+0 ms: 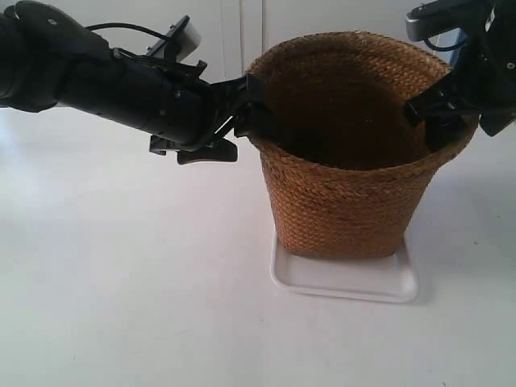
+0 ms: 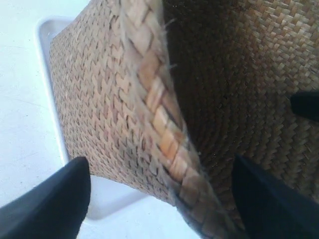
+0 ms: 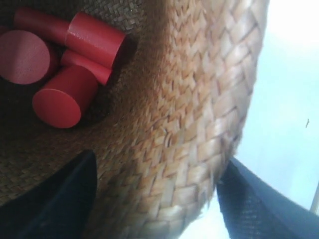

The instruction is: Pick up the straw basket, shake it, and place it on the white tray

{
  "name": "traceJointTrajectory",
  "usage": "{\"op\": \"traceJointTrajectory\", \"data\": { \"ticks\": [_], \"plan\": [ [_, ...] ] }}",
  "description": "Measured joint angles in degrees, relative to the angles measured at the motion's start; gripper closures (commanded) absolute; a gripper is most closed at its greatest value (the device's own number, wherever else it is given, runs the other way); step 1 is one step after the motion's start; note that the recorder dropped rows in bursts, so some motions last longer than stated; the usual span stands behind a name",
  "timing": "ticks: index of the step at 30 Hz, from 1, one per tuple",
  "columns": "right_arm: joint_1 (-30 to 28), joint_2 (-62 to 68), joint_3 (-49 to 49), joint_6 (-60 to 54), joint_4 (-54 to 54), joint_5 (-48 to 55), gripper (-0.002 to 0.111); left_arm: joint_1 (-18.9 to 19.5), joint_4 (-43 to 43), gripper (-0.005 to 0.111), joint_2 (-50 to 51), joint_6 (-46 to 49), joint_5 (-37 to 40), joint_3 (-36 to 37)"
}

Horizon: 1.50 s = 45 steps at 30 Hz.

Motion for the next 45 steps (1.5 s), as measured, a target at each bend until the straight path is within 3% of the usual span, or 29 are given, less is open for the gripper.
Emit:
{"op": "traceJointTrajectory", "data": {
  "ticks": [20,30,34,36,38,42,43,45],
  "plan": [
    [0.0,-0.93,0.0,0.13,-0.53,-1.78,0.044,0.0,2.09,0.027,0.0,0.62,3.39,-8.07],
    [0.0,-8.1,0.0,0.13,-0.87,-5.17,0.044,0.1,5.66,0.027,-0.73,0.62,3.49,-9.02],
    [0.0,-14.04,0.0,0.95,-0.87,-7.93,0.044,2.39,6.29,0.027,-6.41,1.86,2.49,-9.02],
    [0.0,-16.25,0.0,1.34,-0.87,-8.51,0.045,3.27,6.89,0.034,-9.2,4.12,2.13,-9.02],
    [0.0,-18.08,0.0,1.47,-0.87,-8.51,0.056,3.66,8.48,0.054,-11.77,4.85,2.02,-9.02],
    [0.0,-20.78,0.0,3.11,-0.74,-8.65,0.103,3.66,14.06,0.101,-15.4,5.22,2.15,-9.02],
    [0.0,-21.85,0.0,3.35,-0.74,-8.78,0.108,3.66,16.17,0.106,-16.72,5.22,2.68,-9.02],
    [0.0,-24.55,0.82,4.18,-0.41,-9.86,0.108,3.66,19.62,0.107,-18.58,5.11,3.66,-9.02]
  ]
}}
